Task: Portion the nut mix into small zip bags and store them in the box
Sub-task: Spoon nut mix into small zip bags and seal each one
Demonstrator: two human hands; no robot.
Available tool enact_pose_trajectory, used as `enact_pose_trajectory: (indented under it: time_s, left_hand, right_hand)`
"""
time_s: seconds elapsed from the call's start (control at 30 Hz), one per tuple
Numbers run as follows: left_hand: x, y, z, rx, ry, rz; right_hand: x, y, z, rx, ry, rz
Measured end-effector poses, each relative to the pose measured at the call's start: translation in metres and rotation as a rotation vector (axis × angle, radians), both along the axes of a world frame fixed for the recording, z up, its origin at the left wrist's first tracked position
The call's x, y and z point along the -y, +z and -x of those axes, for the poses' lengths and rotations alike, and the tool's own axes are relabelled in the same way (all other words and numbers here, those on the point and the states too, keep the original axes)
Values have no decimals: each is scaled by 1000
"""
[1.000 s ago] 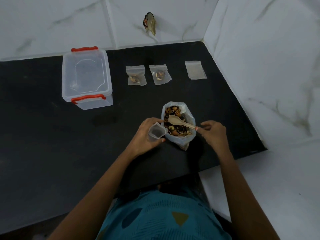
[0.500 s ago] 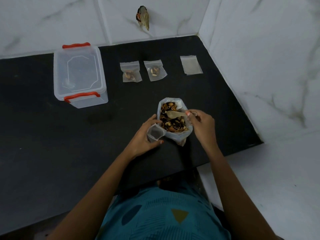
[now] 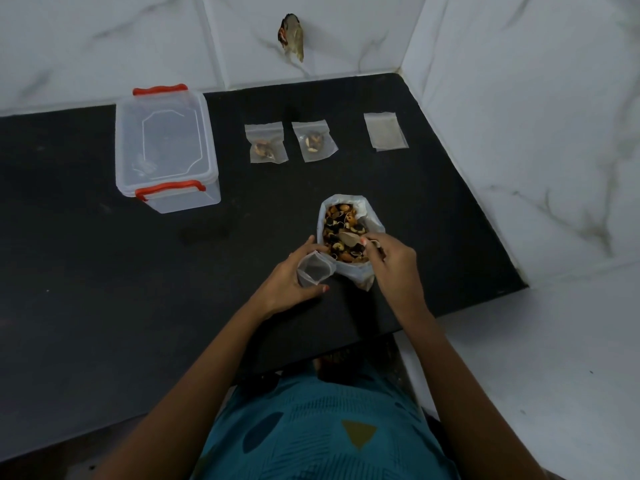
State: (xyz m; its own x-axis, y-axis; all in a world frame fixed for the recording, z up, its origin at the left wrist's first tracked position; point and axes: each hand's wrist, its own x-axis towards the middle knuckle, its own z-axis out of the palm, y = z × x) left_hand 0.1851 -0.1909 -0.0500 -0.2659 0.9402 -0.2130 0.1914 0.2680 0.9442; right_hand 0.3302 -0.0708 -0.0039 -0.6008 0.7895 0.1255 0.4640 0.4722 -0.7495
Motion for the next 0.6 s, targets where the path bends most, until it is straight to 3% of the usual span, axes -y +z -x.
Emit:
enact_pose_trajectory:
  time_s: [0.13, 0.47, 0.6]
  left_hand:
    - [-1, -1, -2, 34, 33, -29]
    - [-3, -1, -3, 140, 44, -19]
    - [-4, 1, 0, 147, 34, -14]
  right_hand:
    - [2, 1, 5, -52, -24, 53]
    - [-1, -6, 2, -204, -356, 551]
    - [-2, -2, -2, -254, -428, 645]
